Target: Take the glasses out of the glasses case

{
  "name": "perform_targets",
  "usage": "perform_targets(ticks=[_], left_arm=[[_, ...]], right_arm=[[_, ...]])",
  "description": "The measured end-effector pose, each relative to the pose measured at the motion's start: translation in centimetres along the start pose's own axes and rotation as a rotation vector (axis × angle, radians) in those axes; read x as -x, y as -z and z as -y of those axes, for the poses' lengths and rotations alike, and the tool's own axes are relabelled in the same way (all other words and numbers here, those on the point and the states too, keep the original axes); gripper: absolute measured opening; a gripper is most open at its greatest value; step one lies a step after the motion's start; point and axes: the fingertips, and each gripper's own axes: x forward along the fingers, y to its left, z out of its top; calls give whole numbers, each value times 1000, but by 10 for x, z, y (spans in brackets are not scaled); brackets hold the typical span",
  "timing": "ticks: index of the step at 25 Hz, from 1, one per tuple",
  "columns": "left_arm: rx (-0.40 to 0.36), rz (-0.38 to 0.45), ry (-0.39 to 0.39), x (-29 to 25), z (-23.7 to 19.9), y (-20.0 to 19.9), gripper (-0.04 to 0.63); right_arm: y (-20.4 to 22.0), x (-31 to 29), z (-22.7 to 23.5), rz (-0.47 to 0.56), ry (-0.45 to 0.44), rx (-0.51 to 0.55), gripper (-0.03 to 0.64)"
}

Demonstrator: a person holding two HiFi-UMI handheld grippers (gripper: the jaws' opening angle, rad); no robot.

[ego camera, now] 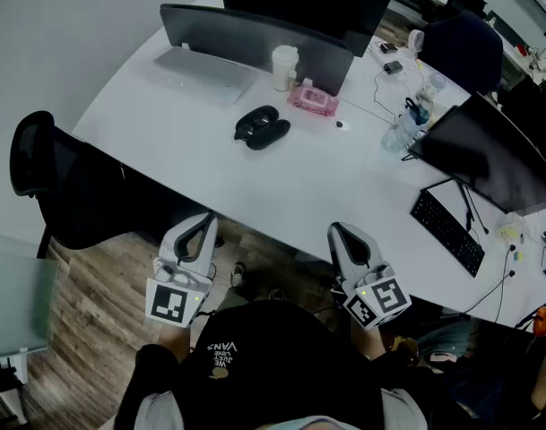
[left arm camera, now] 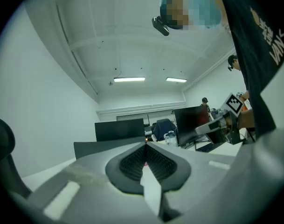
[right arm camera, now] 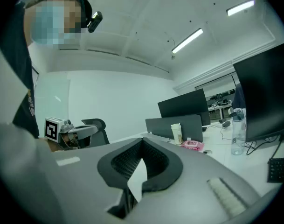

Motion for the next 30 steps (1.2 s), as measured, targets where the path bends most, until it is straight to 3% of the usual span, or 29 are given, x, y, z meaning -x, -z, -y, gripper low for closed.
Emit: perform_targets(ticks=[14, 30], left_arm=[[29, 2, 29, -7, -39, 10, 2], [31, 22, 176, -32, -100, 25, 2]], right_arm=[[-1, -32, -8, 25, 33, -55, 2], [4, -72, -30, 51, 180, -68, 2]])
